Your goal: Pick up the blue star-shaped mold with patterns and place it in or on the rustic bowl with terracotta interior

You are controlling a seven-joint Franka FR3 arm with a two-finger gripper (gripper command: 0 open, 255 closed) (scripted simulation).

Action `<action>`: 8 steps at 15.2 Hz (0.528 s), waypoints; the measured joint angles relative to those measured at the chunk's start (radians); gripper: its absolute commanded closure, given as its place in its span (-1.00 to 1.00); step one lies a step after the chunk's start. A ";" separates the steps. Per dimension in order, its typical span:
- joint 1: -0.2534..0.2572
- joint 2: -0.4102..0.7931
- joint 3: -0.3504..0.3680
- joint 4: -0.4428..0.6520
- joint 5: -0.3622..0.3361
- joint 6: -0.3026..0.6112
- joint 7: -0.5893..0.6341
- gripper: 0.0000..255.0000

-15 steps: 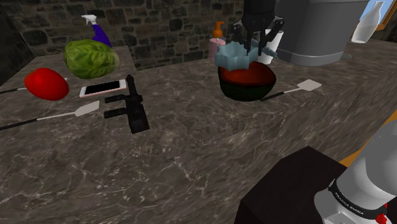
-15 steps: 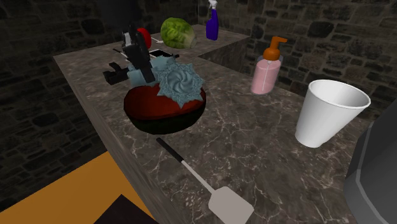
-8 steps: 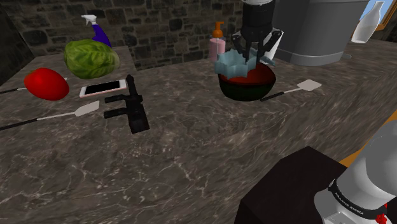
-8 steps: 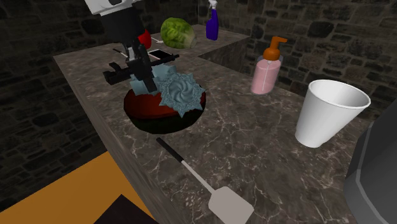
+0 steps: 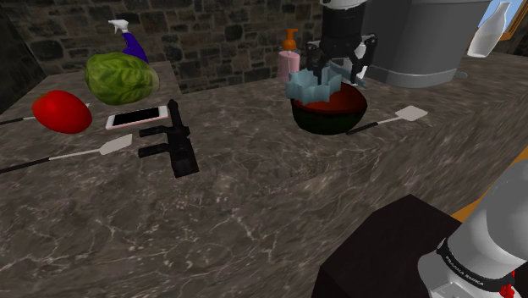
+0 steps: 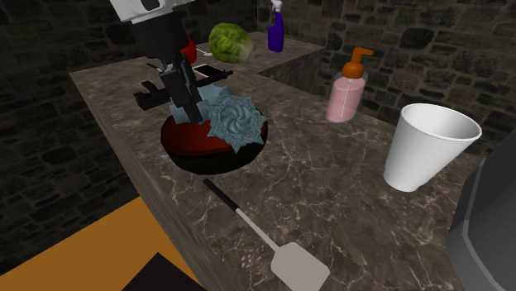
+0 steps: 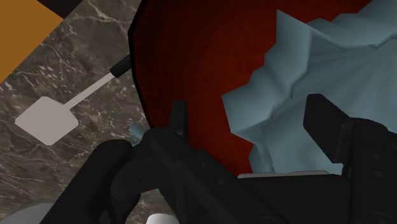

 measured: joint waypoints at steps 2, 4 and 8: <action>0.000 0.001 0.000 -0.002 0.000 0.000 0.000 -1.00; 0.000 0.001 0.000 -0.002 0.000 0.000 0.000 -1.00; 0.000 0.034 0.018 0.127 -0.003 -0.099 0.006 -1.00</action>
